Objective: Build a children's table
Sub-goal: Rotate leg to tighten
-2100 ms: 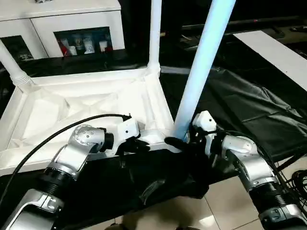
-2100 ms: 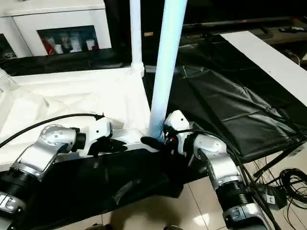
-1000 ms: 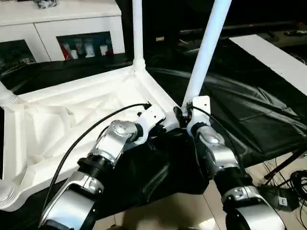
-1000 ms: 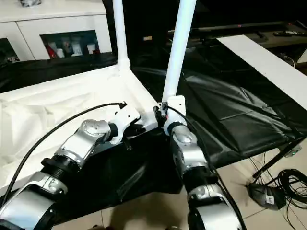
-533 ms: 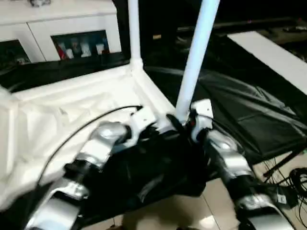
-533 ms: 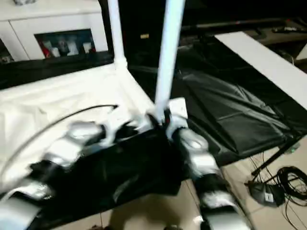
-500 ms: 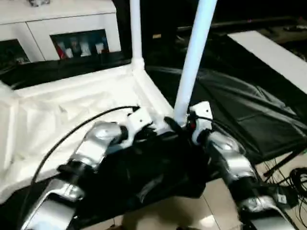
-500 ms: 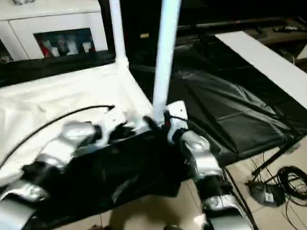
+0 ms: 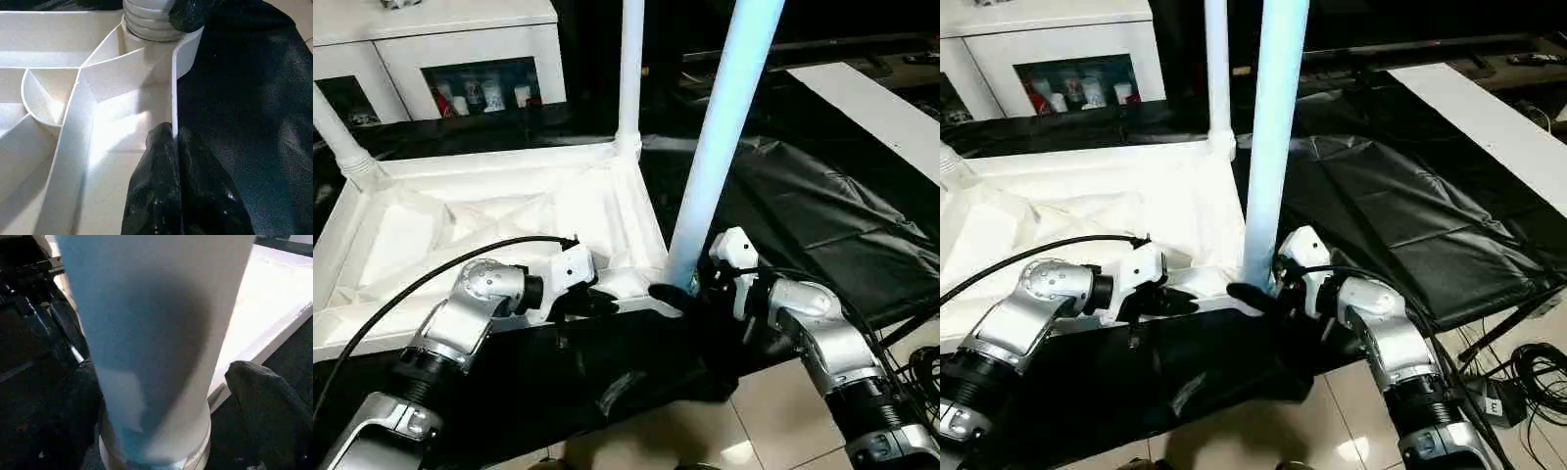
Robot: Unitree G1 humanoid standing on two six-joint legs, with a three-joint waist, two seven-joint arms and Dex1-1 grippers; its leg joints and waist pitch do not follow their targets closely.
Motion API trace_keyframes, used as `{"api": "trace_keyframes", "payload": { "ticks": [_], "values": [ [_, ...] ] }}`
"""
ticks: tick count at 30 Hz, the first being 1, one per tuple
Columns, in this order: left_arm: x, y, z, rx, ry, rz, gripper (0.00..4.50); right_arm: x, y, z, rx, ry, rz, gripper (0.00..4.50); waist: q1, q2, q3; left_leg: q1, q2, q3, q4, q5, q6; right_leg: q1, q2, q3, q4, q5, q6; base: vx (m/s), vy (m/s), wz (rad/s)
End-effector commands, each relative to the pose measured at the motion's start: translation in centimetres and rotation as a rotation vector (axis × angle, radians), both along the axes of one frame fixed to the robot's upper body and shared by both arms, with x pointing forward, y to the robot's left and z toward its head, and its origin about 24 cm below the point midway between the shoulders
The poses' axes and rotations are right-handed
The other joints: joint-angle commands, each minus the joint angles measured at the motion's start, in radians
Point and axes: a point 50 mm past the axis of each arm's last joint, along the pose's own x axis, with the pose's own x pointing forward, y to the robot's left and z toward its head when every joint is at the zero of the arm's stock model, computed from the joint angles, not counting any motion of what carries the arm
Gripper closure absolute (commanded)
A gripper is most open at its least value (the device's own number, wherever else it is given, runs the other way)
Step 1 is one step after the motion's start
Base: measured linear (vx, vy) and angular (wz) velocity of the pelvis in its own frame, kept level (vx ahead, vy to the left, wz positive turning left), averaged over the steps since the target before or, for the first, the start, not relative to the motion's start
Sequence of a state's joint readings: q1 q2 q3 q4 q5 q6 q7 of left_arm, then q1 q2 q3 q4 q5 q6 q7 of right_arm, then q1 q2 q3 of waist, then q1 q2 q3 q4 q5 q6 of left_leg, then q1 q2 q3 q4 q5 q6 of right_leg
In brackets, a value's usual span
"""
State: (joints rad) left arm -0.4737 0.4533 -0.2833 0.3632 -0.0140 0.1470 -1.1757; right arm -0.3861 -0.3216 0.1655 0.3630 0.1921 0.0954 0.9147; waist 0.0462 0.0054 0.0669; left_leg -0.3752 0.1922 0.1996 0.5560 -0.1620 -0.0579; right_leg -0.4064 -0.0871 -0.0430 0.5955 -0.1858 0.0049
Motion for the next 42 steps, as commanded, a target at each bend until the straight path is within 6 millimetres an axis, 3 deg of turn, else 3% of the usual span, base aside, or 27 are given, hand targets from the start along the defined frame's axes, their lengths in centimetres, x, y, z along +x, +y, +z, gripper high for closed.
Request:
{"api": "trace_keyframes", "payload": {
  "ticks": [1,4,7,14,19,24,25,27,28,30,36,41,42],
  "values": [
    [-0.7,-0.2,-0.5,-0.039,0.041,-0.031,4.50,-0.3,0.0,-0.1,-0.008,0.012,0.024,0.65,0.003,-0.013,-0.056,0.010,0.035,-0.013,-0.053,-0.200,0.071,0.043,-0.046,0.036,-0.064,-0.171,-0.230,0.000,0.000,0.00],
    [-0.8,-0.1,-0.5,-0.041,0.045,-0.034,4.50,-0.5,0.0,-0.2,-0.011,0.022,0.035,1.08,0.004,-0.014,-0.056,0.010,0.034,-0.012,-0.051,-0.190,0.078,0.044,-0.047,0.036,-0.064,-0.165,-0.232,0.000,0.000,0.00],
    [-0.8,-0.2,-0.5,-0.041,0.046,-0.035,4.50,-0.6,-0.1,-0.3,-0.016,0.026,0.039,1.15,0.004,-0.013,-0.055,0.011,0.035,-0.012,-0.052,-0.197,0.075,0.043,-0.047,0.036,-0.065,-0.183,-0.230,0.000,0.000,0.00],
    [-0.7,-0.3,-0.5,-0.040,0.047,-0.036,4.50,-0.5,-0.2,-0.4,-0.011,0.025,0.023,1.77,0.003,-0.012,-0.057,0.011,0.034,-0.012,-0.050,-0.189,0.074,0.043,-0.046,0.036,-0.063,-0.165,-0.233,0.000,0.000,0.00],
    [0.0,-0.8,-1.0,-0.014,0.034,0.046,4.50,-0.1,0.0,-1.4,0.008,0.054,-0.104,1.80,0.003,-0.012,-0.055,0.012,0.033,-0.012,-0.051,-0.195,0.071,0.041,-0.046,0.036,-0.065,-0.175,-0.235,0.000,0.000,0.00],
    [1.2,-2.0,-1.4,-0.006,0.024,0.144,4.50,0.6,0.6,-3.0,-0.013,0.091,-0.288,1.80,-0.005,-0.012,-0.048,0.018,0.033,-0.019,-0.061,-0.304,0.010,0.034,-0.049,0.037,-0.082,-0.359,-0.189,0.000,0.000,0.00],
    [1.6,-2.8,-1.5,-0.006,0.023,0.187,4.50,1.0,1.1,-3.5,-0.024,0.105,-0.372,1.80,-0.006,-0.012,-0.048,0.017,0.032,-0.020,-0.062,-0.309,0.008,0.036,-0.049,0.037,-0.082,-0.368,-0.183,0.000,0.000,0.00],
    [2.3,-3.9,-1.6,-0.003,0.020,0.245,4.50,1.5,2.0,-4.0,-0.023,0.130,-0.490,1.80,-0.008,-0.009,-0.046,0.025,0.032,-0.019,-0.063,-0.336,-0.002,0.024,-0.047,0.039,-0.089,-0.392,-0.174,0.000,0.000,0.00],
    [2.7,-4.8,-1.7,-0.009,0.019,0.292,4.50,1.9,2.5,-4.3,-0.023,0.143,-0.572,1.81,-0.012,-0.008,-0.045,0.021,0.030,-0.024,-0.066,-0.354,-0.014,0.028,-0.049,0.037,-0.090,-0.419,-0.168,0.000,0.000,0.00],
    [3.3,-6.1,-1.7,-0.019,0.019,0.361,4.50,2.6,3.4,-4.3,-0.012,0.165,-0.673,1.81,-0.015,-0.008,-0.046,0.027,0.027,-0.025,-0.065,-0.387,-0.025,0.022,-0.050,0.036,-0.098,-0.461,-0.151,0.000,0.000,0.00],
    [3.8,-7.9,-1.4,-0.043,-0.002,0.385,4.50,3.9,4.8,-3.5,0.008,0.135,-0.745,1.81,-0.012,-0.009,-0.049,0.025,0.025,-0.027,-0.066,-0.407,-0.005,0.021,-0.052,0.034,-0.105,-0.475,-0.125,0.000,0.000,0.00],
    [3.6,-7.2,-1.2,-0.042,-0.021,0.342,4.50,4.0,5.4,-2.5,0.083,0.087,-0.624,1.81,-0.010,-0.011,-0.050,0.017,0.026,-0.025,-0.067,-0.376,0.017,0.026,-0.051,0.036,-0.101,-0.409,-0.137,0.000,0.000,0.00],
    [3.6,-7.0,-1.2,-0.042,-0.020,0.341,4.50,4.0,5.5,-2.2,0.098,0.075,-0.604,1.25,-0.009,-0.010,-0.050,0.017,0.027,-0.025,-0.067,-0.376,0.021,0.027,-0.051,0.035,-0.100,-0.405,-0.140,0.000,0.000,0.00]
  ]
}}
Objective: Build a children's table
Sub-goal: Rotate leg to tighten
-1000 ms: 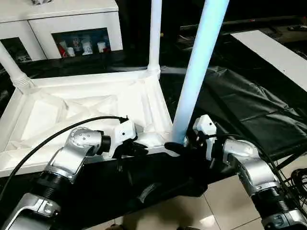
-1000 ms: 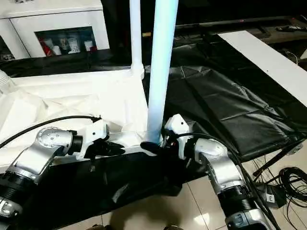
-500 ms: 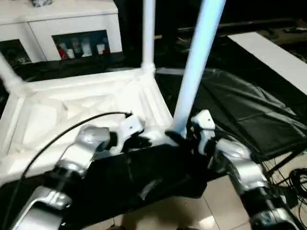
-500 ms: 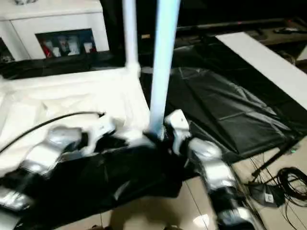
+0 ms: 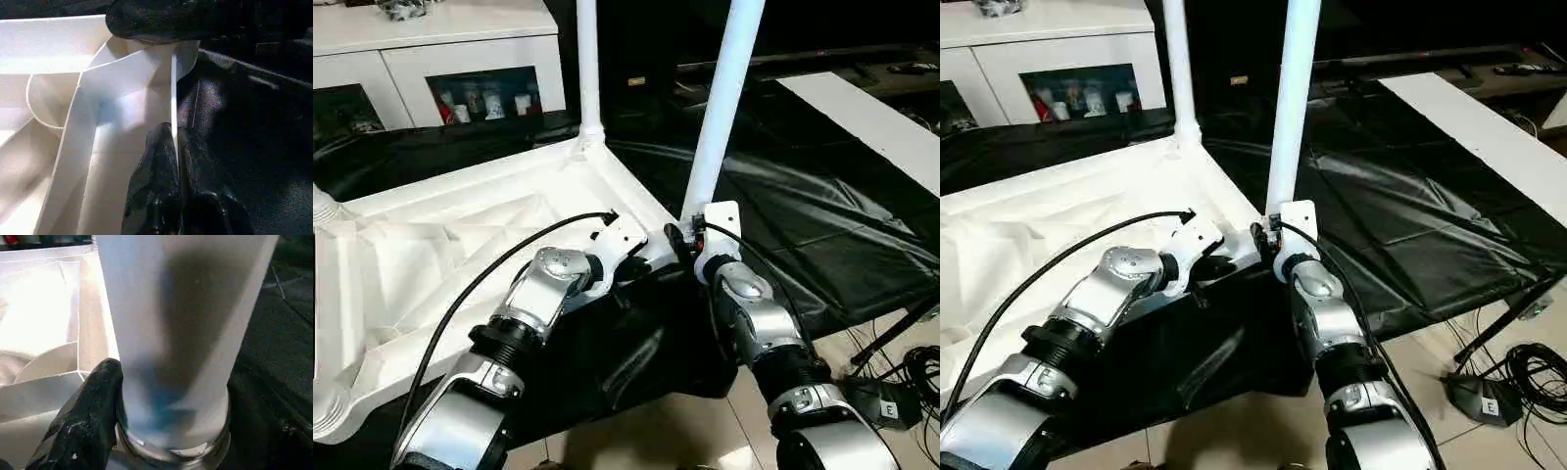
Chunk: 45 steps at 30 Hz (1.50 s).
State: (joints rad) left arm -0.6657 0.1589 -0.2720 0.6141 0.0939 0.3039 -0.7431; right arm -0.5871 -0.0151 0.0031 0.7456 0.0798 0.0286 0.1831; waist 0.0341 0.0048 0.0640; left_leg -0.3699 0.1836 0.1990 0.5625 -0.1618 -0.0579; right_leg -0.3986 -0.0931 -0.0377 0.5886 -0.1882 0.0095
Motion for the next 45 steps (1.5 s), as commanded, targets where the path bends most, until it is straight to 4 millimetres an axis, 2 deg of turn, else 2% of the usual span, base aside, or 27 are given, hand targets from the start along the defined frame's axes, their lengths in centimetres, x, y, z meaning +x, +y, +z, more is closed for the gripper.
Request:
{"api": "trace_keyframes", "payload": {
  "ticks": [1,3,6,7,8,12,14,17,20,25,29,31,32,34,36,39,40,45],
  "values": [
    [-0.5,-0.1,-0.5,-0.035,0.003,-0.025,4.50,-0.9,1.9,-0.3,0.036,-0.003,0.160,1.25,0.003,-0.012,-0.048,0.009,0.036,-0.024,-0.073,-0.363,0.026,0.022,-0.046,0.030,-0.090,-0.385,-0.150,0.000,0.000,0.00],
    [-0.7,0.4,-0.5,-0.039,-0.003,-0.042,4.50,-1.1,1.5,0.2,0.029,-0.049,0.220,1.11,0.005,-0.012,-0.051,0.008,0.037,-0.021,-0.070,-0.337,0.038,0.024,-0.046,0.031,-0.088,-0.347,-0.161,0.000,0.000,0.00],
    [-1.2,1.1,-0.3,-0.049,-0.006,-0.084,4.50,-1.4,0.9,0.7,0.024,-0.085,0.302,0.89,0.009,-0.014,-0.054,-0.001,0.037,-0.019,-0.066,-0.272,0.063,0.033,-0.046,0.031,-0.078,-0.270,-0.183,0.000,0.000,0.00],
    [-1.5,1.7,-0.3,-0.048,-0.011,-0.116,4.50,-1.8,0.2,0.8,-0.019,-0.088,0.368,0.77,0.007,-0.013,-0.053,0.001,0.037,-0.016,-0.064,-0.260,0.070,0.030,-0.044,0.030,-0.076,-0.255,-0.194,0.000,0.000,0.00],
    [-1.7,1.8,-0.2,-0.056,-0.017,-0.132,4.50,-2.0,-0.2,0.8,-0.049,-0.091,0.396,0.77,0.009,-0.013,-0.053,-0.001,0.039,-0.016,-0.063,-0.251,0.074,0.035,-0.044,0.028,-0.075,-0.252,-0.195,0.000,0.000,0.00],
    [-2.5,2.5,-0.1,-0.080,-0.012,-0.208,4.50,-2.9,-1.7,0.8,-0.112,-0.093,0.518,0.77,0.011,-0.012,-0.056,-0.001,0.040,-0.014,-0.059,-0.208,0.081,0.037,-0.041,0.028,-0.067,-0.190,-0.216,0.000,0.000,0.00],
    [-3.0,2.8,-0.1,-0.096,0.000,-0.246,4.50,-3.2,-2.3,1.0,-0.105,-0.088,0.559,0.77,0.011,-0.011,-0.060,0.000,0.041,-0.012,-0.055,-0.173,0.099,0.038,-0.038,0.028,-0.056,-0.107,-0.240,0.000,0.000,0.00],
    [-3.9,3.5,0.0,-0.100,0.028,-0.317,4.50,-4.1,-3.5,1.4,-0.095,-0.073,0.648,0.77,0.013,-0.010,-0.059,0.001,0.042,-0.011,-0.051,-0.150,0.126,0.040,-0.037,0.027,-0.049,-0.044,-0.266,0.000,0.000,0.00],
    [-4.7,4.5,0.2,-0.113,0.053,-0.364,4.50,-4.7,-4.4,1.7,-0.116,-0.066,0.708,0.77,0.014,-0.010,-0.057,0.003,0.046,-0.010,-0.054,-0.170,0.125,0.039,-0.039,0.027,-0.053,-0.082,-0.268,0.000,0.000,0.00],
    [-5.3,5.3,0.3,-0.120,0.075,-0.392,4.50,-5.0,-4.7,1.6,-0.135,-0.049,0.759,0.77,0.016,-0.010,-0.055,0.006,0.047,-0.011,-0.058,-0.221,0.086,0.034,-0.041,0.028,-0.060,-0.189,-0.246,0.000,0.000,0.00],
    [-5.4,5.6,0.3,-0.116,0.080,-0.393,4.50,-5.2,-4.6,1.4,-0.134,-0.034,0.788,0.77,0.016,-0.011,-0.057,0.006,0.046,-0.011,-0.055,-0.199,0.082,0.035,-0.040,0.030,-0.055,-0.155,-0.247,0.000,0.000,0.00],
    [-5.4,5.7,0.4,-0.115,0.079,-0.391,4.50,-5.3,-4.5,1.4,-0.128,-0.032,0.791,1.12,0.016,-0.011,-0.059,0.004,0.045,-0.011,-0.053,-0.179,0.089,0.036,-0.040,0.029,-0.052,-0.126,-0.253,0.000,0.000,0.00],
    [-5.4,5.7,0.4,-0.116,0.080,-0.390,4.50,-5.3,-4.4,1.4,-0.123,-0.032,0.792,1.12,0.016,-0.013,-0.062,0.004,0.044,-0.011,-0.051,-0.167,0.095,0.038,-0.039,0.029,-0.049,-0.107,-0.257,0.000,0.000,0.00],
    [-5.4,5.7,0.4,-0.115,0.079,-0.389,4.50,-5.3,-4.4,1.4,-0.116,-0.030,0.794,1.17,0.017,-0.012,-0.062,0.003,0.044,-0.011,-0.049,-0.156,0.103,0.038,-0.040,0.028,-0.047,-0.090,-0.262,0.000,0.000,0.00],
    [-5.4,5.7,0.4,-0.115,0.080,-0.389,4.50,-5.3,-4.4,1.4,-0.110,-0.029,0.797,1.49,0.017,-0.013,-0.063,0.003,0.043,-0.011,-0.048,-0.157,0.104,0.040,-0.041,0.028,-0.046,-0.095,-0.264,0.000,0.000,0.00],
    [-5.5,5.7,0.4,-0.114,0.082,-0.390,4.50,-5.4,-4.3,1.4,-0.104,-0.028,0.797,1.56,0.017,-0.012,-0.064,0.002,0.043,-0.011,-0.047,-0.157,0.104,0.040,-0.040,0.028,-0.046,-0.094,-0.263,0.000,0.000,0.00],
    [-5.5,5.7,0.4,-0.114,0.084,-0.390,4.50,-5.4,-4.3,1.4,-0.102,-0.027,0.796,1.76,0.017,-0.012,-0.063,0.003,0.043,-0.011,-0.047,-0.159,0.103,0.039,-0.039,0.028,-0.046,-0.096,-0.263,0.000,0.000,0.00],
    [-5.4,5.5,0.1,-0.106,0.088,-0.377,4.50,-5.3,-4.3,1.0,-0.076,-0.019,0.746,1.83,0.017,-0.011,-0.062,0.003,0.043,-0.011,-0.047,-0.167,0.098,0.038,-0.039,0.028,-0.047,-0.111,-0.260,0.000,0.000,0.00]
  ]
}}
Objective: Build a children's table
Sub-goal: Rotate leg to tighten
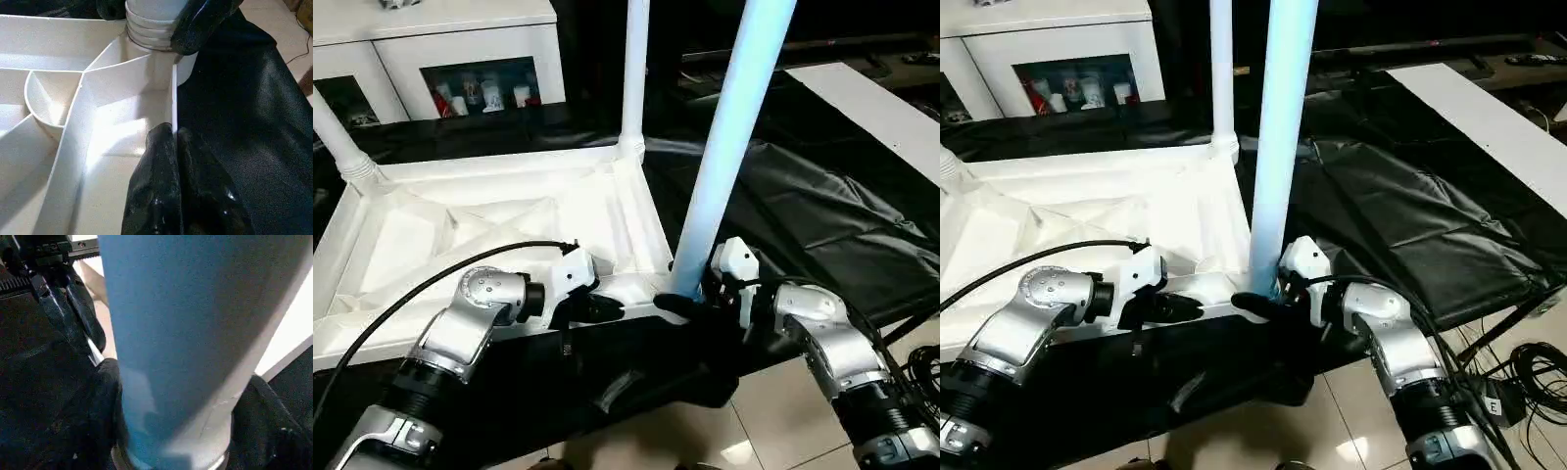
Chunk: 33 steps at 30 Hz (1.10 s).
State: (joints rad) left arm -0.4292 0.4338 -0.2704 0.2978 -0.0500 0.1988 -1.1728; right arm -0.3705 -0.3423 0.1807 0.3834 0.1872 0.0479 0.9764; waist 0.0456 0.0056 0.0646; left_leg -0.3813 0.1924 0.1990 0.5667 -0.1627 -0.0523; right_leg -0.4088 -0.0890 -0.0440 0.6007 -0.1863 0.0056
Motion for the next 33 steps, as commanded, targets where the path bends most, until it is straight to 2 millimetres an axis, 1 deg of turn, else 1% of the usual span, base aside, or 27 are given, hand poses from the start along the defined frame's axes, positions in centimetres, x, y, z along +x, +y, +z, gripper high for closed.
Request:
{"api": "trace_keyframes", "payload": {
  "ticks": [1,3,4,6,7,8,9,10,11,12,13,14,15,16,17,18,19,20,21,23,25,27,28,29,31,32,33],
  "values": [
    [-0.1,-0.7,-0.8,-0.020,0.034,0.015,4.50,0.5,-0.4,-0.5,0.019,0.023,-0.126,1.84,0.004,-0.012,-0.063,0.015,0.034,-0.011,-0.051,-0.170,0.089,0.048,-0.043,0.035,-0.060,-0.121,-0.255,0.000,0.000,0.00],
    [0.3,-0.9,-1.1,-0.004,0.027,0.051,4.50,0.9,-0.4,-0.9,0.019,0.037,-0.195,1.84,0.002,-0.012,-0.060,0.015,0.033,-0.011,-0.053,-0.184,0.078,0.045,-0.043,0.035,-0.063,-0.145,-0.251,0.000,0.000,0.00],
    [0.6,-1.2,-1.3,-0.001,0.028,0.075,4.50,1.3,-0.3,-1.3,0.006,0.045,-0.253,1.84,-0.001,-0.014,-0.057,0.016,0.032,-0.013,-0.056,-0.212,0.056,0.044,-0.044,0.035,-0.068,-0.206,-0.237,0.000,0.000,0.00],
    [1.1,-1.8,-1.5,0.013,0.018,0.111,4.50,1.6,0.2,-1.9,0.001,0.062,-0.335,1.85,-0.003,-0.014,-0.054,0.017,0.031,-0.014,-0.058,-0.239,0.040,0.041,-0.044,0.035,-0.073,-0.253,-0.223,0.000,0.000,0.00],
    [1.5,-2.2,-1.6,0.021,0.018,0.141,4.50,1.8,0.6,-2.4,-0.005,0.071,-0.391,1.85,-0.006,-0.012,-0.050,0.020,0.031,-0.016,-0.063,-0.284,0.019,0.037,-0.046,0.037,-0.082,-0.327,-0.199,0.000,0.000,0.00],
    [2.0,-2.8,-1.7,0.026,0.014,0.188,4.50,2.1,1.1,-2.9,-0.016,0.083,-0.450,1.85,-0.007,-0.007,-0.047,0.023,0.031,-0.017,-0.065,-0.307,0.008,0.033,-0.046,0.036,-0.085,-0.358,-0.191,0.000,0.000,0.00],
    [2.2,-3.0,-1.7,0.027,0.011,0.204,4.50,2.2,1.3,-3.0,-0.021,0.086,-0.469,1.85,-0.012,-0.012,-0.047,0.027,0.029,-0.020,-0.067,-0.351,-0.009,0.031,-0.046,0.035,-0.090,-0.417,-0.176,0.000,0.000,0.00],
    [2.7,-3.5,-1.8,0.032,0.011,0.248,4.50,2.6,1.8,-3.4,-0.036,0.096,-0.537,1.85,-0.013,-0.013,-0.046,0.025,0.029,-0.022,-0.069,-0.362,-0.015,0.033,-0.047,0.035,-0.092,-0.437,-0.167,0.000,0.000,0.00],
    [3.2,-4.0,-1.8,0.040,0.003,0.293,4.50,3.0,2.2,-3.7,-0.043,0.113,-0.602,1.85,-0.013,-0.011,-0.049,0.028,0.029,-0.024,-0.070,-0.366,-0.023,0.032,-0.049,0.035,-0.095,-0.445,-0.157,0.000,0.000,0.00],
    [3.2,-4.0,-1.8,0.040,0.003,0.293,4.50,3.0,2.2,-3.7,-0.043,0.113,-0.602,1.85,-0.015,-0.010,-0.046,0.029,0.029,-0.024,-0.071,-0.376,-0.026,0.027,-0.047,0.035,-0.096,-0.453,-0.156,0.000,0.000,0.00],
    [3.8,-4.7,-1.9,0.046,-0.005,0.345,4.50,3.5,2.9,-4.0,-0.045,0.139,-0.690,1.85,-0.016,-0.010,-0.046,0.031,0.027,-0.026,-0.071,-0.399,-0.030,0.026,-0.048,0.034,-0.100,-0.478,-0.145,0.000,0.000,0.00],
    [3.9,-4.9,-1.9,0.045,-0.007,0.353,4.50,3.6,3.0,-4.0,-0.043,0.145,-0.703,1.85,-0.017,-0.009,-0.046,0.033,0.028,-0.026,-0.072,-0.407,-0.030,0.024,-0.048,0.034,-0.103,-0.482,-0.142,0.000,0.000,0.00],
    [4.1,-5.4,-1.9,0.041,-0.012,0.373,4.50,3.8,3.5,-4.1,-0.035,0.163,-0.738,1.85,-0.018,-0.012,-0.046,0.033,0.025,-0.028,-0.072,-0.417,-0.030,0.024,-0.048,0.032,-0.105,-0.496,-0.136,0.000,0.000,0.00],
    [4.5,-6.2,-1.8,0.040,-0.038,0.385,4.50,4.3,4.4,-3.9,-0.030,0.177,-0.799,1.85,-0.018,-0.014,-0.046,0.033,0.025,-0.028,-0.072,-0.420,-0.030,0.023,-0.048,0.032,-0.107,-0.500,-0.131,0.000,0.000,0.00],
    [4.6,-6.4,-1.7,0.038,-0.045,0.382,4.50,4.6,4.7,-3.8,-0.033,0.168,-0.809,1.85,-0.018,-0.013,-0.046,0.035,0.024,-0.029,-0.073,-0.430,-0.031,0.022,-0.048,0.030,-0.109,-0.507,-0.124,0.000,0.000,0.00],
    [4.6,-6.5,-1.7,0.038,-0.046,0.380,4.50,4.6,4.8,-3.7,-0.034,0.164,-0.811,1.85,-0.017,-0.012,-0.047,0.034,0.025,-0.030,-0.074,-0.432,-0.029,0.023,-0.049,0.030,-0.111,-0.506,-0.121,0.000,0.000,0.00],
    [4.6,-6.6,-1.7,0.037,-0.049,0.377,4.50,4.7,5.0,-3.6,-0.032,0.156,-0.810,1.85,-0.017,-0.016,-0.048,0.034,0.026,-0.029,-0.075,-0.439,-0.026,0.022,-0.048,0.029,-0.111,-0.492,-0.117,0.000,0.000,0.00],
    [4.7,-6.7,-1.7,0.037,-0.052,0.376,4.50,4.8,5.2,-3.5,-0.023,0.153,-0.802,1.85,-0.016,-0.014,-0.048,0.033,0.025,-0.030,-0.075,-0.439,-0.023,0.023,-0.050,0.030,-0.111,-0.488,-0.117,0.000,0.000,0.00],
    [4.7,-6.7,-1.6,0.041,-0.060,0.363,4.50,4.9,5.9,-3.0,0.027,0.153,-0.759,1.85,-0.016,-0.015,-0.047,0.032,0.026,-0.030,-0.077,-0.441,-0.021,0.024,-0.050,0.029,-0.111,-0.486,-0.116,0.000,0.000,0.00],
    [4.7,-6.4,-1.5,0.049,-0.077,0.337,4.50,4.9,6.3,-2.2,0.091,0.119,-0.690,1.85,-0.014,-0.015,-0.050,0.029,0.028,-0.030,-0.078,-0.437,-0.009,0.027,-0.051,0.029,-0.111,-0.463,-0.118,0.000,0.000,0.00],
    [4.6,-6.1,-1.4,0.054,-0.079,0.326,4.50,4.8,6.2,-1.9,0.115,0.095,-0.655,1.15,-0.012,-0.015,-0.052,0.026,0.030,-0.027,-0.079,-0.407,-0.003,0.029,-0.050,0.031,-0.106,-0.409,-0.135,0.000,0.000,0.00],
    [4.6,-5.9,-1.4,0.055,-0.082,0.322,4.50,4.8,6.0,-1.7,0.125,0.084,-0.642,1.15,-0.010,-0.015,-0.052,0.027,0.030,-0.023,-0.078,-0.388,0.008,0.029,-0.050,0.033,-0.103,-0.365,-0.153,0.000,0.000,0.00],
    [4.4,-5.4,-1.5,0.057,-0.083,0.299,4.50,4.7,5.6,-1.3,0.139,0.051,-0.596,0.98,-0.011,-0.016,-0.052,0.024,0.030,-0.023,-0.078,-0.380,0.014,0.031,-0.050,0.033,-0.102,-0.361,-0.159,0.000,0.000,0.00],
    [4.3,-5.2,-1.5,0.060,-0.082,0.291,4.50,4.6,5.4,-1.1,0.144,0.039,-0.574,0.98,-0.009,-0.014,-0.051,0.024,0.030,-0.023,-0.078,-0.379,0.017,0.033,-0.051,0.032,-0.103,-0.365,-0.157,0.000,0.000,0.00],
    [4.0,-4.6,-1.5,0.056,-0.085,0.250,4.50,4.2,4.8,-0.7,0.146,0.023,-0.489,0.74,-0.007,-0.018,-0.052,0.020,0.031,-0.022,-0.078,-0.354,0.031,0.038,-0.051,0.032,-0.102,-0.353,-0.160,0.000,0.000,0.00],
    [3.9,-4.5,-1.5,0.055,-0.085,0.238,4.50,4.0,4.6,-0.6,0.140,0.019,-0.463,0.70,-0.005,-0.016,-0.052,0.022,0.033,-0.020,-0.077,-0.345,0.034,0.035,-0.051,0.033,-0.103,-0.346,-0.162,0.000,0.000,0.00],
    [3.6,-4.2,-1.4,0.046,-0.088,0.205,4.50,3.6,4.2,-0.5,0.131,0.020,-0.408,0.66,-0.005,-0.018,-0.053,0.022,0.034,-0.019,-0.076,-0.341,0.036,0.035,-0.051,0.033,-0.101,-0.342,-0.165,0.000,0.000,0.00]
  ]
}}
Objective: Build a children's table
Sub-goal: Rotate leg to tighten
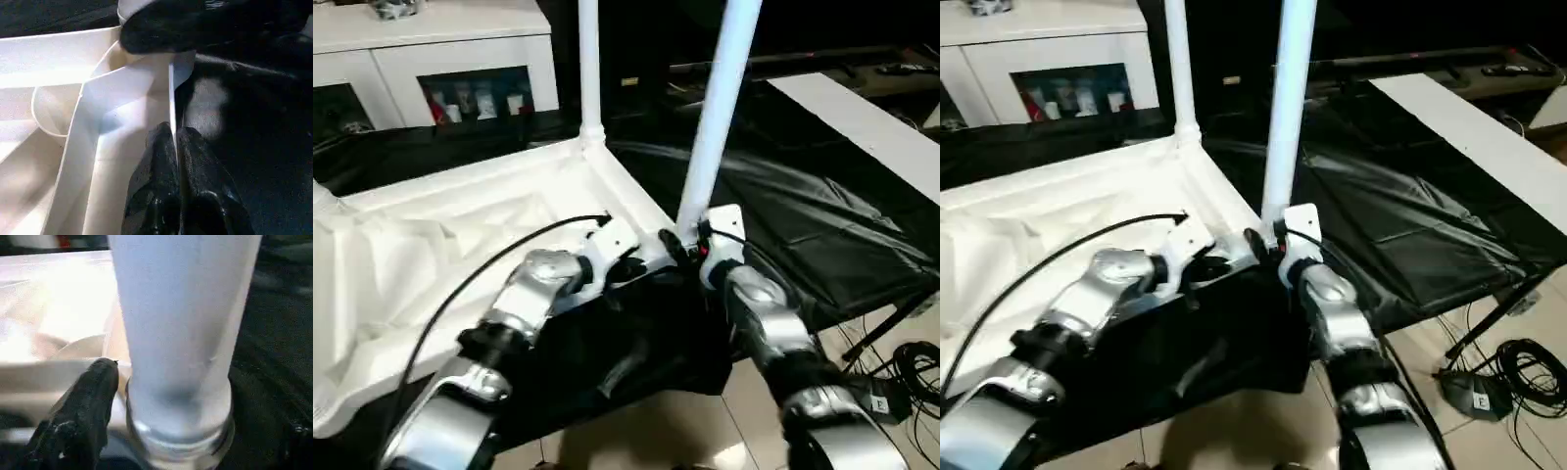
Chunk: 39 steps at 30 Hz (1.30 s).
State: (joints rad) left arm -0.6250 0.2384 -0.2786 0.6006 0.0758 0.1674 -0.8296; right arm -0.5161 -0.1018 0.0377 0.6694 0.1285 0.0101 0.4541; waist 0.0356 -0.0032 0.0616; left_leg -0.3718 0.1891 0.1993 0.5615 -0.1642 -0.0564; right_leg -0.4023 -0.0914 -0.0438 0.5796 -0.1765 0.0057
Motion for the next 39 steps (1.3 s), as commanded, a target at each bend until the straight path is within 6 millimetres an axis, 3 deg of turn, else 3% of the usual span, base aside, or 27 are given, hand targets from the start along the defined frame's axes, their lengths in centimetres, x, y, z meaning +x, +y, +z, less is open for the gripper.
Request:
{"api": "trace_keyframes", "payload": {
  "ticks": [1,8,13,17,22,28,34,39],
  "values": [
    [-1.1,0.0,-0.9,-0.005,0.038,-0.086,4.50,-1.0,1.4,0.8,0.002,-0.021,0.213,0.66,0.007,-0.010,-0.051,0.009,0.036,-0.019,-0.070,-0.316,0.048,0.034,-0.047,0.032,-0.076,-0.331,-0.169,0.000,0.000,0.00],
    [-3.4,1.8,-0.4,0.004,0.090,-0.286,4.50,-3.0,-1.8,1.4,-0.096,-0.046,0.415,0.66,0.010,-0.006,-0.058,0.004,0.040,-0.012,-0.060,-0.190,0.088,0.039,-0.042,0.033,-0.053,-0.143,-0.231,0.024,-0.005,0.00],
    [-4.0,2.9,-0.3,0.030,0.113,-0.331,4.50,-3.7,-2.6,1.8,-0.111,-0.027,0.502,0.66,0.017,-0.001,-0.062,0.012,0.041,-0.009,-0.051,-0.116,0.121,0.041,-0.036,0.030,-0.034,0.017,-0.285,0.011,0.000,0.00],
    [-4.1,3.6,-0.1,0.041,0.118,-0.329,4.50,-4.2,-2.9,1.7,-0.145,-0.007,0.555,0.66,0.021,-0.002,-0.057,0.011,0.042,-0.008,-0.052,-0.153,0.109,0.041,-0.040,0.030,-0.039,-0.041,-0.282,0.000,0.000,0.00],
    [-4.1,3.8,0.0,0.043,0.120,-0.322,4.50,-4.2,-2.8,1.5,-0.144,0.006,0.561,1.11,0.019,-0.003,-0.053,0.012,0.042,-0.012,-0.058,-0.222,0.062,0.037,-0.043,0.033,-0.050,-0.166,-0.249,0.000,0.000,0.00],
    [-4.1,3.8,0.1,0.040,0.125,-0.326,4.50,-4.3,-2.9,1.6,-0.146,0.011,0.568,1.64,0.019,-0.002,-0.058,0.011,0.040,-0.011,-0.054,-0.183,0.070,0.040,-0.041,0.033,-0.043,-0.104,-0.254,0.000,0.000,0.00],
    [-4.1,3.9,0.1,0.041,0.128,-0.326,4.50,-4.3,-3.0,1.5,-0.138,0.013,0.555,1.76,0.019,-0.002,-0.059,0.011,0.040,-0.011,-0.051,-0.173,0.080,0.042,-0.042,0.032,-0.041,-0.090,-0.264,0.000,0.000,0.00],
    [-3.4,3.2,-0.3,0.040,0.115,-0.241,4.50,-3.3,-2.8,0.9,-0.047,0.039,0.366,1.77,0.016,-0.003,-0.056,0.010,0.039,-0.012,-0.053,-0.193,0.067,0.037,-0.042,0.033,-0.045,-0.132,-0.260,0.000,0.000,0.00]
  ]
}}
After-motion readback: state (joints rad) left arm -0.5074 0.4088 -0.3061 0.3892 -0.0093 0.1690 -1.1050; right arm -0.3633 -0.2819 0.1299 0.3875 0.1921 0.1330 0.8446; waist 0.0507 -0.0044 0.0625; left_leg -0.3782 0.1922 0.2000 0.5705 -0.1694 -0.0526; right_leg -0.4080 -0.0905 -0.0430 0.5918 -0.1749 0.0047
